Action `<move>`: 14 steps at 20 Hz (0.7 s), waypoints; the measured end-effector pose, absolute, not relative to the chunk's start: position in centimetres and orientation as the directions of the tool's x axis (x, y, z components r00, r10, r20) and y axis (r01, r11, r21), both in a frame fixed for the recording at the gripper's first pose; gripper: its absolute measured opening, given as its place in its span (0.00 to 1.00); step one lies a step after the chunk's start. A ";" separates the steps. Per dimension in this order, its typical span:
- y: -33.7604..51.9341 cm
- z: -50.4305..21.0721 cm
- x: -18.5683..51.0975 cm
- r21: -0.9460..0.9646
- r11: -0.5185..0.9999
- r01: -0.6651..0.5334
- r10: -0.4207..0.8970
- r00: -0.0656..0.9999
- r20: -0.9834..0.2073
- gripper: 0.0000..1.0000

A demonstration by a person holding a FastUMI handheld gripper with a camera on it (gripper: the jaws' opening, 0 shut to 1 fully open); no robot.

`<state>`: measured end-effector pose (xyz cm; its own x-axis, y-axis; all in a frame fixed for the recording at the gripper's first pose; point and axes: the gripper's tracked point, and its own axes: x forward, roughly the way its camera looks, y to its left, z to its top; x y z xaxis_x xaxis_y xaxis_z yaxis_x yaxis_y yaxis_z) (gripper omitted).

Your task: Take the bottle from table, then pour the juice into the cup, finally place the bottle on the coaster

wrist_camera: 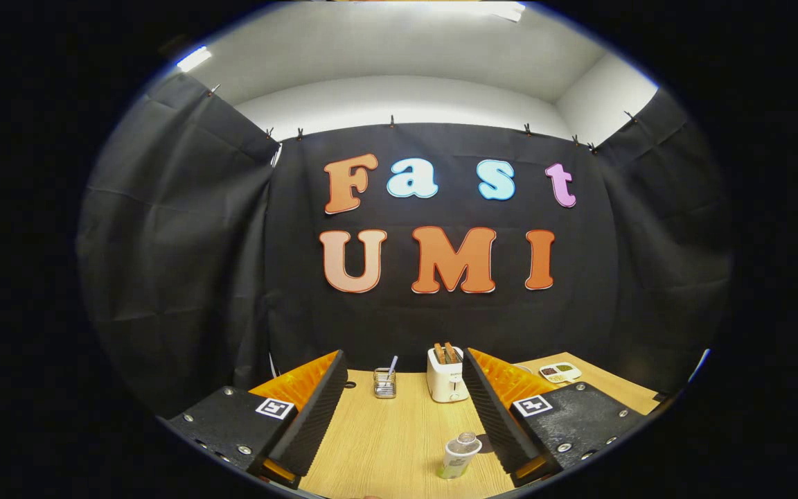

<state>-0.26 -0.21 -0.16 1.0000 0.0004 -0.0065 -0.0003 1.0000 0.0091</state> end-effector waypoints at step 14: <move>-2.2 -2.1 0.7 0.005 0.999 0.034 -0.034 0.999 -0.042 0.99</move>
